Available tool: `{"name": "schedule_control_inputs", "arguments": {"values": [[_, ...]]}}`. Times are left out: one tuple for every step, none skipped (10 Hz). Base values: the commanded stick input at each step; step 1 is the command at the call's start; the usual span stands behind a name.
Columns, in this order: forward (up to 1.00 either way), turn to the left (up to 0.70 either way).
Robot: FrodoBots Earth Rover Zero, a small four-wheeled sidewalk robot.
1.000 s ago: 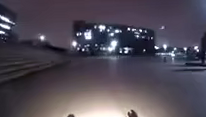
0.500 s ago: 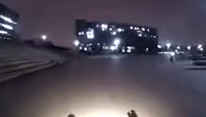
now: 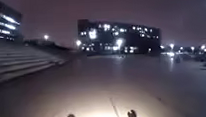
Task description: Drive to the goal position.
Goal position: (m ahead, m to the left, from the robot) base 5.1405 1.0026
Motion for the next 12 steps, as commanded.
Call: {"name": "schedule_control_inputs", "arguments": {"values": [[1.00, 0.00], [1.00, 0.00], [1.00, 0.00], [1.00, 0.00], [1.00, 0.00], [1.00, 0.00], [1.00, 0.00], [1.00, 0.00], [1.00, 0.00], [1.00, 0.00], [1.00, 0.00], [1.00, 0.00]]}}
